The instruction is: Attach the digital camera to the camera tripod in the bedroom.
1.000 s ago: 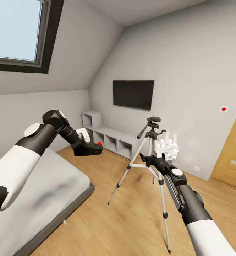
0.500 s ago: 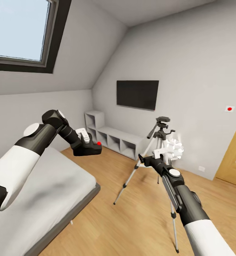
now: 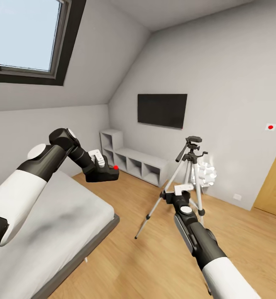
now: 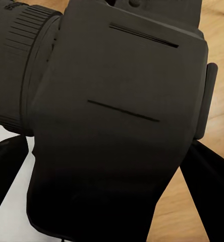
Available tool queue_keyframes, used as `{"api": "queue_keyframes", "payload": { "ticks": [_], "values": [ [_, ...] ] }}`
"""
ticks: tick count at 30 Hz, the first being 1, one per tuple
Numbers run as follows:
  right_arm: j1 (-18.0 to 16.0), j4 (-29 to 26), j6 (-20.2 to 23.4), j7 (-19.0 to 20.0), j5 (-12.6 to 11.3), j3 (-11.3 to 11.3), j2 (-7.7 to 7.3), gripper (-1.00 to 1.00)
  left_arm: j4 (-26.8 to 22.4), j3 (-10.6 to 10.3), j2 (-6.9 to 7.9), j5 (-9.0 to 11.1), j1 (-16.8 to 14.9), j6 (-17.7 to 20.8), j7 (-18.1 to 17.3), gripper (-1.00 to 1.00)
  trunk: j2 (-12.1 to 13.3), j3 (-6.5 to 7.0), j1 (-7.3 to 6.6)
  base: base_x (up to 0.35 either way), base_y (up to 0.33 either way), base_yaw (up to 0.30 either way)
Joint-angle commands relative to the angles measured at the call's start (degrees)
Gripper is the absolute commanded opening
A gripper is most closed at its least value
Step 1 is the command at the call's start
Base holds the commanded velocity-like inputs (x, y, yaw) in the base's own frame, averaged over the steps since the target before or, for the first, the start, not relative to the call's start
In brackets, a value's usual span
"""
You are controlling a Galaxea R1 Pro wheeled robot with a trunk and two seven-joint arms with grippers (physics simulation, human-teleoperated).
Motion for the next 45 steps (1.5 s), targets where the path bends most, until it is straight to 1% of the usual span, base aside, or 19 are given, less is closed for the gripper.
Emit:
{"api": "queue_keyframes", "payload": {
  "ticks": [1,3,10,14,15,20,25,37,45],
  "values": [
    [0.0,0.3,0.3,-1.2,-0.2,0.2,0.19,1.00,-0.1,-0.1,0.04,-0.4,0.0,0.6,-0.5,-1.00,-0.1,-0.03,0.02,0.000,0.004,0.000],
    [0.0,1.2,0.3,-2.7,-1.0,0.3,0.74,1.00,-0.1,-0.1,0.04,-0.4,0.0,0.6,-0.5,-1.00,-0.1,-0.03,0.02,0.000,0.003,0.000],
    [0.0,3.2,-0.2,-4.7,-3.2,0.4,1.65,1.00,-0.1,-0.1,0.04,-0.4,0.0,0.7,-0.5,-1.00,-0.1,-0.03,0.02,0.000,0.001,0.000],
    [0.0,3.7,-2.0,-6.0,-4.6,0.4,1.82,1.00,-0.2,0.0,0.04,-0.4,0.0,0.7,-0.6,-1.00,-0.1,-0.03,0.02,0.000,0.000,0.000],
    [0.0,3.8,-3.1,-6.8,-5.4,0.4,1.86,1.00,-0.4,0.0,0.04,-0.4,0.0,0.7,-0.5,-1.00,-0.1,-0.03,0.02,0.000,0.000,0.000],
    [0.0,4.0,-5.3,-8.6,-6.9,0.4,1.91,1.00,-1.1,0.2,0.28,-0.4,0.0,0.7,-0.5,-1.00,-0.1,-0.03,0.02,0.016,0.008,0.000],
    [0.0,4.1,-6.0,-9.2,-7.5,0.5,1.93,1.00,-1.3,0.2,0.44,-0.4,0.0,0.7,-0.5,-1.00,-0.1,-0.03,0.02,0.183,0.129,0.000],
    [0.0,4.1,-6.6,-9.3,-7.6,0.5,1.93,1.00,-1.4,0.2,0.57,-0.4,0.0,0.7,-0.5,-1.00,-0.1,-0.03,0.02,0.256,0.189,0.000],
    [0.0,4.1,-9.0,-9.1,-7.7,0.6,1.93,1.00,-1.3,0.2,0.62,-0.5,0.0,0.7,-0.5,-1.00,-0.1,-0.03,0.02,0.164,0.107,0.000]
  ]
}}
